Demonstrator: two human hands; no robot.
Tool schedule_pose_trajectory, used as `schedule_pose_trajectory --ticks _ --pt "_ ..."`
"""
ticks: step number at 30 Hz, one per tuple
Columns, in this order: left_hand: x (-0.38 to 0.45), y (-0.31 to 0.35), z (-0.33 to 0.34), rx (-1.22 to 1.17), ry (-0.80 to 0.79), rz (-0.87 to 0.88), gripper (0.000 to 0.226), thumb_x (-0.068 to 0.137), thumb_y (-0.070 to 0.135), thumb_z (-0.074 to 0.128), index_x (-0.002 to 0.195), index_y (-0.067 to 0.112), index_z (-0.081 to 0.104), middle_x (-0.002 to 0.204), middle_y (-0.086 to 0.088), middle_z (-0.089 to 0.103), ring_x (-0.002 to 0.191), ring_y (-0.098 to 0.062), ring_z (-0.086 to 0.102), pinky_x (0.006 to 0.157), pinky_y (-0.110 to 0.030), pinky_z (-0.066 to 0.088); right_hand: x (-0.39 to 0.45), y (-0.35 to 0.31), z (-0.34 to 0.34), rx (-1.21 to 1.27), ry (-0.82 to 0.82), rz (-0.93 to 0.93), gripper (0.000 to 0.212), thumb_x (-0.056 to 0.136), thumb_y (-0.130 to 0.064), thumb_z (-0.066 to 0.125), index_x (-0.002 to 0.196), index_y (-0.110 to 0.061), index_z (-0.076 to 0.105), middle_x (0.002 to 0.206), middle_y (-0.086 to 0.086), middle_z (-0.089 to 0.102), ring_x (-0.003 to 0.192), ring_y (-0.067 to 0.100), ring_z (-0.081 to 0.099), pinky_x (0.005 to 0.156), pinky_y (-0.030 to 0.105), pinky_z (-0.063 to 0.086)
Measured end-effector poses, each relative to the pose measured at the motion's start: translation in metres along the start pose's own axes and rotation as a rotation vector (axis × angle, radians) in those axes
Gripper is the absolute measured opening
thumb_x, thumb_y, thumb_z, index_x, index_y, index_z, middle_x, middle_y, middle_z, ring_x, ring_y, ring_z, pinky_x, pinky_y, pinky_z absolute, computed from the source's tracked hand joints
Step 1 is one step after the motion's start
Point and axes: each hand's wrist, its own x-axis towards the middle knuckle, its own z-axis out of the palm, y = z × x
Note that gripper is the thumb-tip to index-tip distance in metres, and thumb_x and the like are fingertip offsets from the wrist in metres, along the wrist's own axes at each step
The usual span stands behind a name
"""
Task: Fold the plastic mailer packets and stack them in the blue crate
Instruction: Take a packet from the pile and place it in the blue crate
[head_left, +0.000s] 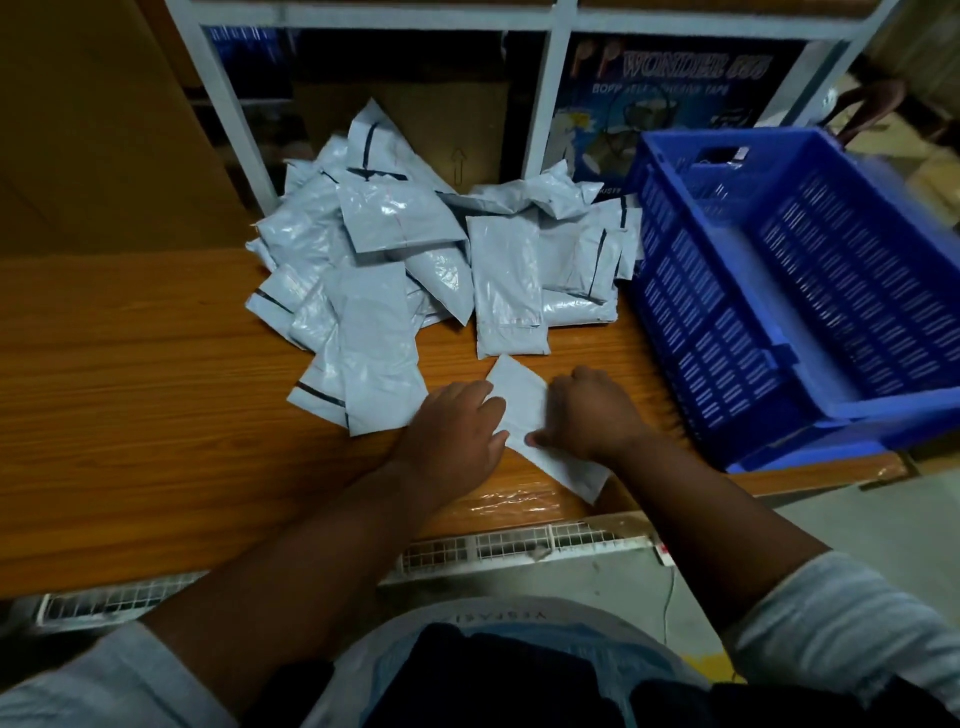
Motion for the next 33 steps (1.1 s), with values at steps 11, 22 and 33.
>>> schedule_pose_trajectory --ticks 11,22,33 --pt "0.059 0.023 -0.069 -0.250 0.170 0.054 0.028 0.104 0.037 0.059 0.079 0.025 0.062 0.075 0.007 0.052 0.070 -0.014 0.051 0.060 -0.031 0.036 -0.035 0.010 -0.111 0.442 0.107 0.297 0.019 0.096 -0.038 0.075 0.095 -0.021 0.067 0.094 0.003 0.065 0.086 0.019 0.061 0.068 0.036 0.048" --pt "0.193 0.108 -0.097 -0.276 0.252 0.206 0.027 0.102 0.038 0.057 0.082 0.021 0.066 0.080 0.003 0.060 0.074 -0.016 0.054 0.062 -0.032 0.043 -0.034 0.132 -0.231 0.396 0.310 0.363 0.023 0.096 -0.036 0.070 0.091 -0.014 0.073 0.090 0.007 0.070 0.083 0.024 0.066 0.075 0.042 0.056" --pt "0.343 0.184 -0.046 -0.130 0.135 0.212 0.027 0.091 0.040 0.052 0.084 0.019 0.067 0.091 -0.005 0.064 0.088 -0.033 0.063 0.078 -0.044 0.055 0.060 0.322 -0.229 0.238 0.205 0.401 0.014 0.097 -0.027 0.063 0.091 -0.015 0.068 0.096 0.009 0.071 0.094 0.029 0.068 0.076 0.030 0.047"
